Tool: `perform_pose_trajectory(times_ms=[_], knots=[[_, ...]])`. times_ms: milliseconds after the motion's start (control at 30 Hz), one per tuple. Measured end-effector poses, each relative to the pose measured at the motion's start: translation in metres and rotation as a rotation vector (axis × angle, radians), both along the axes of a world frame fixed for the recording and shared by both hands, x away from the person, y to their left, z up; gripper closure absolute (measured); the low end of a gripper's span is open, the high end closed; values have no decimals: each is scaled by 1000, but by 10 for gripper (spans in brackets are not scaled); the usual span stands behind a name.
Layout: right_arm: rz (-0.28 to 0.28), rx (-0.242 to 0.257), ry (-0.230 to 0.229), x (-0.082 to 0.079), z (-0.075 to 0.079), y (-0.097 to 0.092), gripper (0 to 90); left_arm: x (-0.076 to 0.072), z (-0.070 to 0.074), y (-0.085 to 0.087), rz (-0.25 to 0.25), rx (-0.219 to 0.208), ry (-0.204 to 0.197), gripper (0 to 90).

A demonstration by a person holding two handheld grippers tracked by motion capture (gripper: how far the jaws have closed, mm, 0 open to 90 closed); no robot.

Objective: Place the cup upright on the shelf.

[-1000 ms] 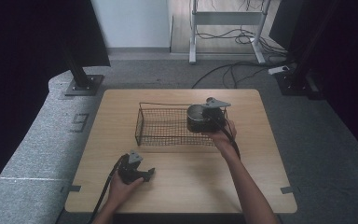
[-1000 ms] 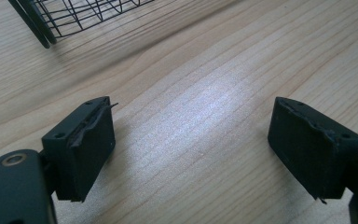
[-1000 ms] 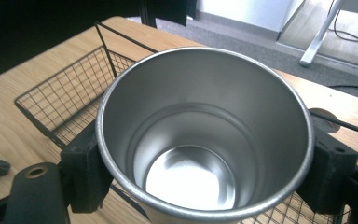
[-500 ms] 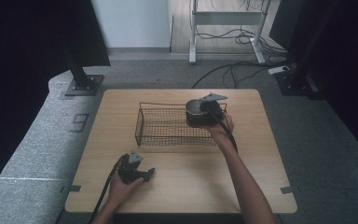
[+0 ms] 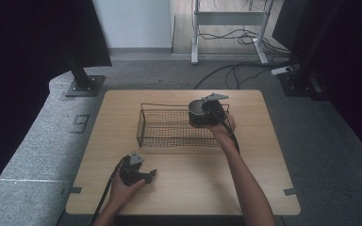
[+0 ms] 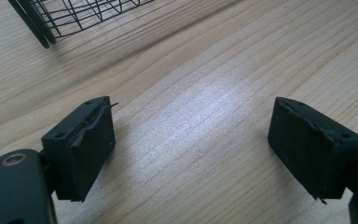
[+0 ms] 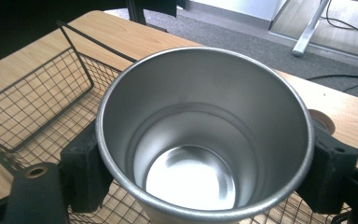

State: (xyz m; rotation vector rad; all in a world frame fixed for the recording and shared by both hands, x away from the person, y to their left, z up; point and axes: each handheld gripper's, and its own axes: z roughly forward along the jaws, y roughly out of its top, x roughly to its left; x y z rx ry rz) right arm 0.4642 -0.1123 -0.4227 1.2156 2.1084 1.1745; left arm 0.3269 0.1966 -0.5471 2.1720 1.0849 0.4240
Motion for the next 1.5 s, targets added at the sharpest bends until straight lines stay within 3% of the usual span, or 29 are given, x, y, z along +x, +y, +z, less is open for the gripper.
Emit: perform_pose_trajectory(times_ms=[933,1300,1500], knots=[[-45,-12,89,21,-43,0,183,0,0,0,-2,2,1,146],[-46,-98,115,22,-54,10,182,0,0,0,-3,2,1,146],[-44,-96,137,22,-56,12,182,0,0,0,-3,2,1,146]])
